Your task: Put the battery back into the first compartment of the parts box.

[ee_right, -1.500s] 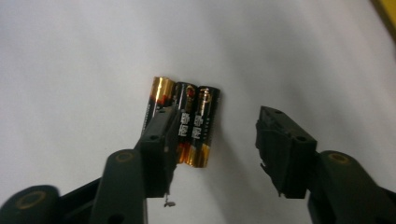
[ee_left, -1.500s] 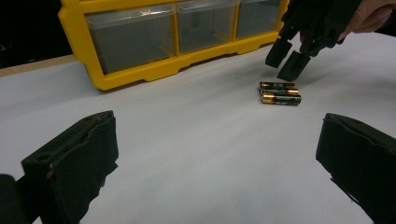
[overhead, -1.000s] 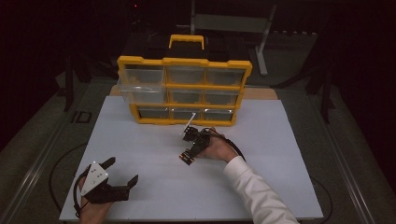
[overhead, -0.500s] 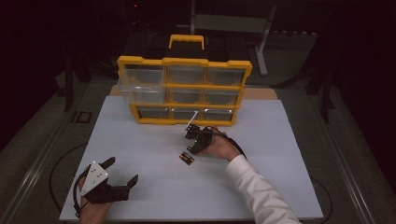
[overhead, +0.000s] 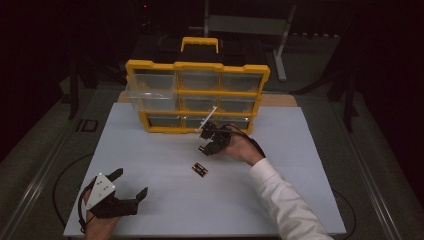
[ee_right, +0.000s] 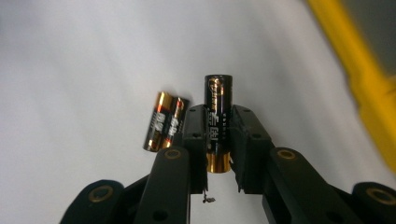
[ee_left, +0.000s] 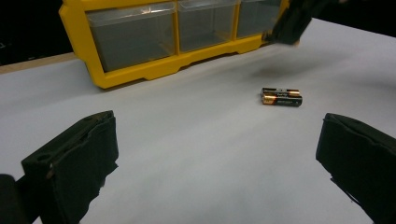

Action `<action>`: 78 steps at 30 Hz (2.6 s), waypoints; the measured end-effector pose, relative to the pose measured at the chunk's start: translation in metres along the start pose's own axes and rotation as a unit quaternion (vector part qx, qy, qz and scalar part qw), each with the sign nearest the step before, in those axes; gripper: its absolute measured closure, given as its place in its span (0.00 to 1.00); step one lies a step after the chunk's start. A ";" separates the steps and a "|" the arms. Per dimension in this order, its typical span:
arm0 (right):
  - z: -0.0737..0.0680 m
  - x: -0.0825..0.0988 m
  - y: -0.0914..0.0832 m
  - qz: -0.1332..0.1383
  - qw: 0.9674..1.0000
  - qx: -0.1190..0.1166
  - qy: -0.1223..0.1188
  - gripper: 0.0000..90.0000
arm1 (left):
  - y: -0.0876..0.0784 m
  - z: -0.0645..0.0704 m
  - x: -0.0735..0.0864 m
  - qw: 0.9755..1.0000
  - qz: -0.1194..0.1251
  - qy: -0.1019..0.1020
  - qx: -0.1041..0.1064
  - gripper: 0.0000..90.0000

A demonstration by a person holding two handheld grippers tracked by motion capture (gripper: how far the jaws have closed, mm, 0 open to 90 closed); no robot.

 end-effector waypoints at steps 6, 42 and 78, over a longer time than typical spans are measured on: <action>0.003 -0.018 -0.033 0.026 1.000 0.006 -0.016 0.85 | 0.000 0.000 0.000 1.000 0.000 0.000 0.001 0.00; 0.042 -0.123 -0.171 0.180 0.983 0.006 0.026 0.85 | -0.001 -0.002 0.000 1.000 0.007 -0.006 -0.001 0.00; 0.037 -0.155 -0.162 0.194 0.977 0.061 0.068 0.16 | -0.002 -0.002 0.001 1.000 0.006 -0.004 -0.001 0.00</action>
Point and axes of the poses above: each handheld gripper's, and its own axes: y roughly forward along the jaws, x roughly out of its underside, z roughly to its right, the point moved 7 cm from there along y, roughly forward along the jaws, and after that the axes turned 12 degrees about x, right-handed, at the moved point
